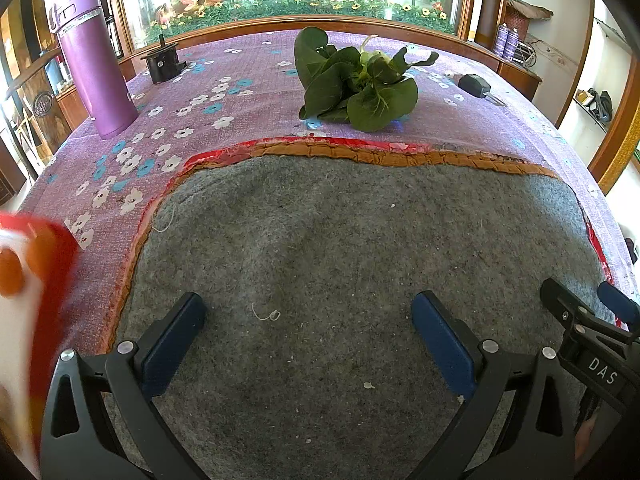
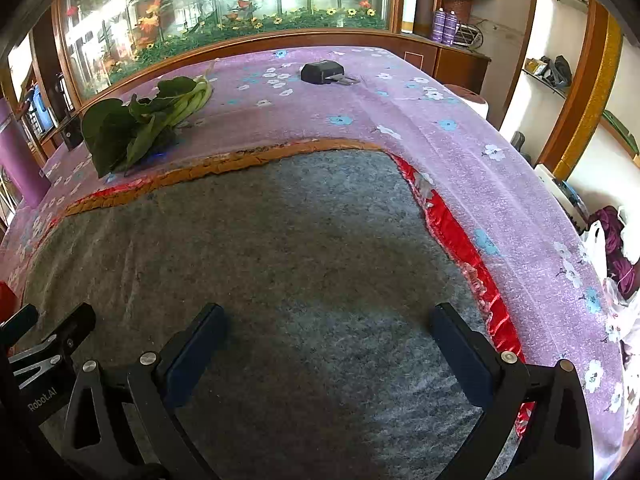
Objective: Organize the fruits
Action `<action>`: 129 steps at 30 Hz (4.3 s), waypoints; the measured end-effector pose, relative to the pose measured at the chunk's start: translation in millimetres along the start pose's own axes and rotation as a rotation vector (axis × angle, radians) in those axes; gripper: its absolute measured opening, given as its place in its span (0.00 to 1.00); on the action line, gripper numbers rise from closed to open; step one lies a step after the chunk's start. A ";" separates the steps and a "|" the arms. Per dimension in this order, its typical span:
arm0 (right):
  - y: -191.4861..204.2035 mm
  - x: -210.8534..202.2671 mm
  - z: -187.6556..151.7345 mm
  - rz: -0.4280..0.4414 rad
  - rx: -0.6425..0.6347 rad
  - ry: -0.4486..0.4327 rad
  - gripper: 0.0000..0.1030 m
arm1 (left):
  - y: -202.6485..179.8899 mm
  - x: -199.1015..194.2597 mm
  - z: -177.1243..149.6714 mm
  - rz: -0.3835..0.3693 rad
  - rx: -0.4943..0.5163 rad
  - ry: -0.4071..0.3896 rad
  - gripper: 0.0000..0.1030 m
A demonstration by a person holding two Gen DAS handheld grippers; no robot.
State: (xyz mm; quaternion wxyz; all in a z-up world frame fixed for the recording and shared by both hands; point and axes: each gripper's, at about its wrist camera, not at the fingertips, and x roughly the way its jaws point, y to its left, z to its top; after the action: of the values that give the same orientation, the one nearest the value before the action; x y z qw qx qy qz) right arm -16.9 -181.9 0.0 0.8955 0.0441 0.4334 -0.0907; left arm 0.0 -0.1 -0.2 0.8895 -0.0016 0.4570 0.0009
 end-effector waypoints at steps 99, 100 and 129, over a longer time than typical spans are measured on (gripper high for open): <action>-10.0 -14.2 0.2 0.202 -0.052 0.056 0.97 | 0.5 3.3 -3.6 -0.002 0.003 -0.003 1.00; -18.9 -24.9 -1.7 0.295 -0.031 0.051 0.96 | 0.6 3.3 -3.5 -0.001 0.003 -0.004 1.00; -98.8 -23.6 -19.8 0.658 0.346 -0.019 0.98 | -59.6 -56.2 -42.5 -0.089 0.115 0.061 1.00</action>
State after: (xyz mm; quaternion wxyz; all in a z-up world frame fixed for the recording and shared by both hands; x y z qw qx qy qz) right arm -66.2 -272.6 6.2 0.8602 0.3308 0.3659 0.1296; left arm -67.1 -59.9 20.9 0.8730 0.0292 0.4825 -0.0651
